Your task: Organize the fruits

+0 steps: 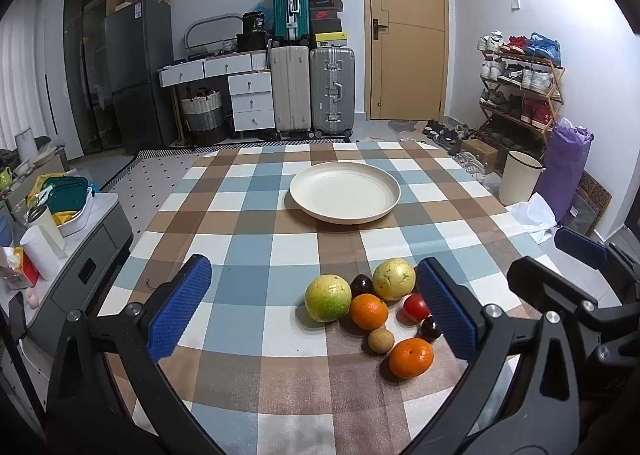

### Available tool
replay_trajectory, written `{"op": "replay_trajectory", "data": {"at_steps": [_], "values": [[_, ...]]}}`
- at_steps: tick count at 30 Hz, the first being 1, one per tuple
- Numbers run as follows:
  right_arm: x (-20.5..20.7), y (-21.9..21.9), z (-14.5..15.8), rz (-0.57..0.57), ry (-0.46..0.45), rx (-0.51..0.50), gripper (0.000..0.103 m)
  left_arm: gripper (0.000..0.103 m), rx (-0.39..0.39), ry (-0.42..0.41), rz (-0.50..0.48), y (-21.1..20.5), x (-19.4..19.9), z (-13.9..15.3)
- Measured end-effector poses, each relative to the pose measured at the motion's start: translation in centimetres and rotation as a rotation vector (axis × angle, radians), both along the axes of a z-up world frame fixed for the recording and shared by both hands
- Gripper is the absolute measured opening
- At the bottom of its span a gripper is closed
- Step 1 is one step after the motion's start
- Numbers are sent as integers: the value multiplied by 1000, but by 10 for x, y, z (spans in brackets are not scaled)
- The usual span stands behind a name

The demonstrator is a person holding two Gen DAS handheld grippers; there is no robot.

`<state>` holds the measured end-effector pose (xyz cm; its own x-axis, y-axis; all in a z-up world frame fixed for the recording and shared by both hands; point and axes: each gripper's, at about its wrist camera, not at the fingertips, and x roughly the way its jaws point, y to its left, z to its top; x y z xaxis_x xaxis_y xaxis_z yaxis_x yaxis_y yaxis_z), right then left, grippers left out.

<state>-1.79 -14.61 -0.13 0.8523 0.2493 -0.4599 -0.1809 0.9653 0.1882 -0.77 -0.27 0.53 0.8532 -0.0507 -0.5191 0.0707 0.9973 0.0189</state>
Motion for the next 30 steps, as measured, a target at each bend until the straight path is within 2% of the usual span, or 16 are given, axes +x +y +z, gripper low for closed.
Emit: {"op": "replay_trajectory", "data": {"at_steps": [30], "values": [[-3,3,-4,10,2,-7,103,102,5,4,2,-1,2,-6]]}}
